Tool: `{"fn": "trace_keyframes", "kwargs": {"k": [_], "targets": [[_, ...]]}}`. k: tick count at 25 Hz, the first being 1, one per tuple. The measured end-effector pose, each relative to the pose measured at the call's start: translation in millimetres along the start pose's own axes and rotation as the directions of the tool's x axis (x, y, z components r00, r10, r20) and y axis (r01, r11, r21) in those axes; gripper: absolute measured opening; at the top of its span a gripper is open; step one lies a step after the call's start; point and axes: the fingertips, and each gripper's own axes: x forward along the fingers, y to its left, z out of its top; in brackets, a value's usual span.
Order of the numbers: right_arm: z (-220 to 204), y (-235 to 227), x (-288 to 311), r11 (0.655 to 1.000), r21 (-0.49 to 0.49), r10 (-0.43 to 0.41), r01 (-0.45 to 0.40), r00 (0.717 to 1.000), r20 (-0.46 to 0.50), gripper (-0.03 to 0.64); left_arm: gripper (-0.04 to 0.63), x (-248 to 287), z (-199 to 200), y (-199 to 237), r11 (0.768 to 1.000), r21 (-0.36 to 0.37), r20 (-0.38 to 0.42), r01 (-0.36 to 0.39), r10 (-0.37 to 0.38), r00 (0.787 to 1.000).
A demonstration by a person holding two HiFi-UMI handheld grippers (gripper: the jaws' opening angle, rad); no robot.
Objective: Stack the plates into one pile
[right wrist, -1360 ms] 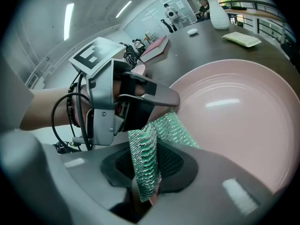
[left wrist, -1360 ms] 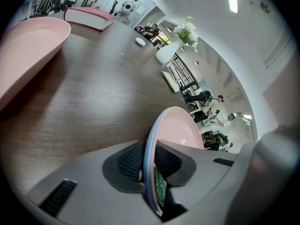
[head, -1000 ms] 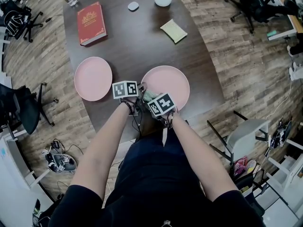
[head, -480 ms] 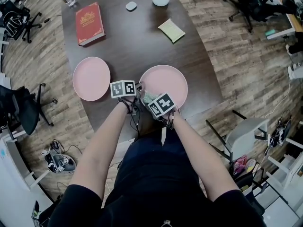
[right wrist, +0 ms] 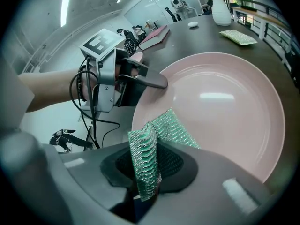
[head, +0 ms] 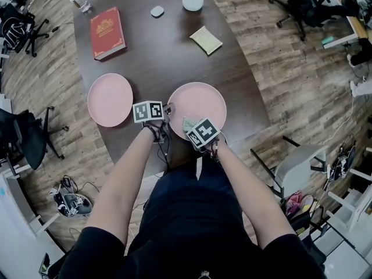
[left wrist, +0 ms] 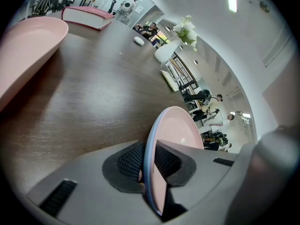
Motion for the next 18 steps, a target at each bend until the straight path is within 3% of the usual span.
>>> {"fn": "trace_keyframes", "kwargs": {"k": [14,18], "targets": [[-18.0,-56.5,-39.6,0.985,-0.039,-0.169,0.169,0.986,0.007,0.086,0.054,1.8,0.1,0.7,1.000,0.002,-0.001,0.008,-0.008,1.000],[-17.8,-60.6,-43.7,0.982,-0.040,-0.183,0.183,0.983,0.012,0.084,0.054,0.9,0.3,0.2,1.000,0.002,0.000,0.007,-0.007,1.000]]}}
